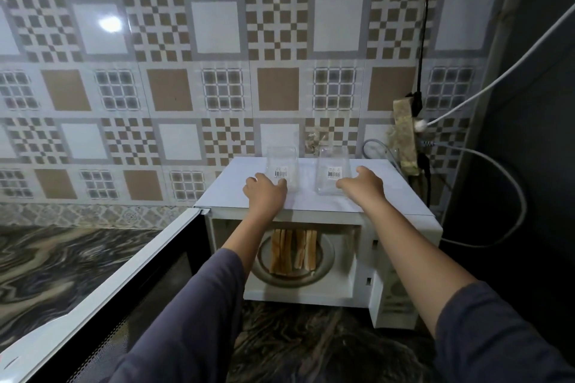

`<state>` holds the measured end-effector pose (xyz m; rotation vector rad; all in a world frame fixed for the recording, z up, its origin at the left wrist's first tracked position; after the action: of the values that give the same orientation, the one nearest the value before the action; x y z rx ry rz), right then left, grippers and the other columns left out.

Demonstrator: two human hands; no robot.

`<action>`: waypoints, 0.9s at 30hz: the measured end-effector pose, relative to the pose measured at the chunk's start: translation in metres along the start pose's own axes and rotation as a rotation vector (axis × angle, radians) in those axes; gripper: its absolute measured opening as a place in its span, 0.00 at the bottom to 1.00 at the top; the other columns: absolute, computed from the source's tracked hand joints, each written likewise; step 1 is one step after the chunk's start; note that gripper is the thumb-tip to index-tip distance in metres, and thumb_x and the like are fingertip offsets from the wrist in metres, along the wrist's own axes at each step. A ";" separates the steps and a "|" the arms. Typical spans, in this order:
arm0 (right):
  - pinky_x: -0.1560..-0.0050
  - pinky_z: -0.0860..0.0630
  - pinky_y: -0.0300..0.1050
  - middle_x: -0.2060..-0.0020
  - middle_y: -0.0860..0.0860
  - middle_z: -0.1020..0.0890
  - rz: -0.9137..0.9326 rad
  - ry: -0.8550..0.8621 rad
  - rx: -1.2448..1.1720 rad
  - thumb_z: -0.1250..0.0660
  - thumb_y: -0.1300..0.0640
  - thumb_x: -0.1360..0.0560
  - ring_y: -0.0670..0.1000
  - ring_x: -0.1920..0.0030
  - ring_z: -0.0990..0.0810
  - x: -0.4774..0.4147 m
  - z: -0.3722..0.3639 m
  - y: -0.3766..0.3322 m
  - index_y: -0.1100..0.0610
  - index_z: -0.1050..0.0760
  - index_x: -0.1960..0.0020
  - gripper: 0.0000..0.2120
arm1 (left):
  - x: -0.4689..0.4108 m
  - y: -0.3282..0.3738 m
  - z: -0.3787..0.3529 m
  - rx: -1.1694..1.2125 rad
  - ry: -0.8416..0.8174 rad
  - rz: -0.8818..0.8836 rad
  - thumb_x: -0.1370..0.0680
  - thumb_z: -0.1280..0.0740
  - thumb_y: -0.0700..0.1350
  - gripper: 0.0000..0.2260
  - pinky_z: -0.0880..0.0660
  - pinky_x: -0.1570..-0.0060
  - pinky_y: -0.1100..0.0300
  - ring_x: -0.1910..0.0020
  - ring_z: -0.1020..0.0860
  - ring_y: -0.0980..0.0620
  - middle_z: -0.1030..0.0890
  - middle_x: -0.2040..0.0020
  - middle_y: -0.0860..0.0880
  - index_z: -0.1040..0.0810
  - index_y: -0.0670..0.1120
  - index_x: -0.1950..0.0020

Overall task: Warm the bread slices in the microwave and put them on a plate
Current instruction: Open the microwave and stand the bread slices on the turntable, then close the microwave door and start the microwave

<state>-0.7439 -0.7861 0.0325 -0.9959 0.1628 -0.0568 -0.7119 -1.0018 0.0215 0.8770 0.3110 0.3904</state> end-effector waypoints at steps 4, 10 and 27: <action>0.50 0.35 0.43 0.33 0.58 0.33 0.023 0.065 -0.049 0.37 0.58 0.25 0.58 0.36 0.31 0.044 0.007 -0.001 0.60 0.38 0.30 0.25 | 0.032 -0.004 0.028 0.018 0.034 -0.078 0.20 0.44 0.47 0.22 0.40 0.33 0.48 0.30 0.40 0.39 0.39 0.29 0.38 0.39 0.36 0.30; 0.54 0.35 0.39 0.32 0.55 0.32 0.119 0.051 -0.113 0.37 0.59 0.25 0.54 0.38 0.29 0.133 -0.024 -0.020 0.57 0.37 0.29 0.25 | 0.101 -0.024 0.110 0.104 0.136 -0.231 0.20 0.44 0.44 0.23 0.42 0.30 0.50 0.28 0.40 0.42 0.38 0.28 0.39 0.41 0.37 0.28; 0.34 0.43 0.38 0.33 0.55 0.28 0.601 -0.434 -0.086 0.39 0.56 0.22 0.52 0.30 0.35 0.351 -0.229 -0.147 0.61 0.25 0.37 0.16 | 0.241 -0.244 0.250 0.371 0.145 -0.018 0.19 0.44 0.48 0.13 0.32 0.51 0.56 0.50 0.26 0.50 0.22 0.53 0.47 0.23 0.43 0.51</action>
<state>-0.4307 -1.0988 -0.0052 -0.9877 0.0602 0.7152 -0.3447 -1.2040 -0.0460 1.2101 0.5363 0.3869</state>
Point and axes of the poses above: each hand's wrist, its own x-axis away from the middle knuckle, its own z-axis out of the back of the hand, y = z × x, the point moved 9 cm from there along -x, towards the middle knuckle
